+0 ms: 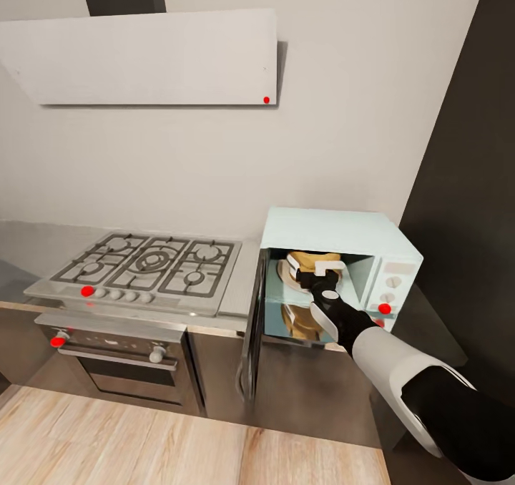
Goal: In the kitchen, take the popcorn bag from the countertop, put it into the microwave, and heat it until the popcorn is cooked so the cooked popcorn ends up inside the bag.
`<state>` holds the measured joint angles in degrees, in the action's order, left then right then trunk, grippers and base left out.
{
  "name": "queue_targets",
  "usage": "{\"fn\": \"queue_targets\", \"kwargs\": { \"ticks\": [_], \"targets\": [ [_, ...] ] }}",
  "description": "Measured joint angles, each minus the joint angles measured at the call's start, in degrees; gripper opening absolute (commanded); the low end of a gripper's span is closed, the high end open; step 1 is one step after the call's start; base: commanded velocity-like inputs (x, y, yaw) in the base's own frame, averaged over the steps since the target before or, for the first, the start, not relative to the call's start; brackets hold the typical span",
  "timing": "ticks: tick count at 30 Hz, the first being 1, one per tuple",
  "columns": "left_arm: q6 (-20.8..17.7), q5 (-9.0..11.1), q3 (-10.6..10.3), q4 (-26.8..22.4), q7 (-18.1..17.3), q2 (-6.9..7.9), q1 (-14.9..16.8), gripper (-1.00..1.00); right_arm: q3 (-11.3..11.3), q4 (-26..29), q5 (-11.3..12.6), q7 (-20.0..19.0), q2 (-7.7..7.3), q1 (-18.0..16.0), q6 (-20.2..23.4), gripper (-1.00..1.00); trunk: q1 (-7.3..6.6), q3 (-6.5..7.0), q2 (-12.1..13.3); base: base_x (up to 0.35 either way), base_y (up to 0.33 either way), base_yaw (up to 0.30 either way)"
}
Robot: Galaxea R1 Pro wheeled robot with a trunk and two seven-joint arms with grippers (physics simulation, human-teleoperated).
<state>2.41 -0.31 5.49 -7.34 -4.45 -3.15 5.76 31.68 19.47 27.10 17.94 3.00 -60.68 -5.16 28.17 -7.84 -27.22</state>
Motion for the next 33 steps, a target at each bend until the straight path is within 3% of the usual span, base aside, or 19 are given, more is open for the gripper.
{"fn": "queue_targets", "kwargs": {
  "ticks": [24, 27, 33],
  "targets": [
    [-0.08, 0.04, 0.02, -0.01, 0.04, 0.00, -0.01, 1.00, -0.16, 0.00, -0.29, 0.15, -0.01, -0.07, -0.06, 1.00, -0.01, 0.00, -0.02, 0.031, 0.001, 0.000],
    [-0.09, 0.04, 0.06, -0.01, -0.07, 0.03, -0.01, 1.00, -0.16, 0.01, -0.49, 2.94, -0.01, -0.19, -0.05, 1.00, -0.04, 0.01, -0.05, 0.186, 0.040, 0.000],
    [-0.09, 0.07, 0.08, -0.02, -0.02, 0.00, -0.01, 1.00, -0.20, 0.00, -0.39, 3.40, -0.01, -0.42, -0.08, 1.00, -0.02, 0.00, -0.04, 0.026, 0.006, 0.000]
  ]
}}
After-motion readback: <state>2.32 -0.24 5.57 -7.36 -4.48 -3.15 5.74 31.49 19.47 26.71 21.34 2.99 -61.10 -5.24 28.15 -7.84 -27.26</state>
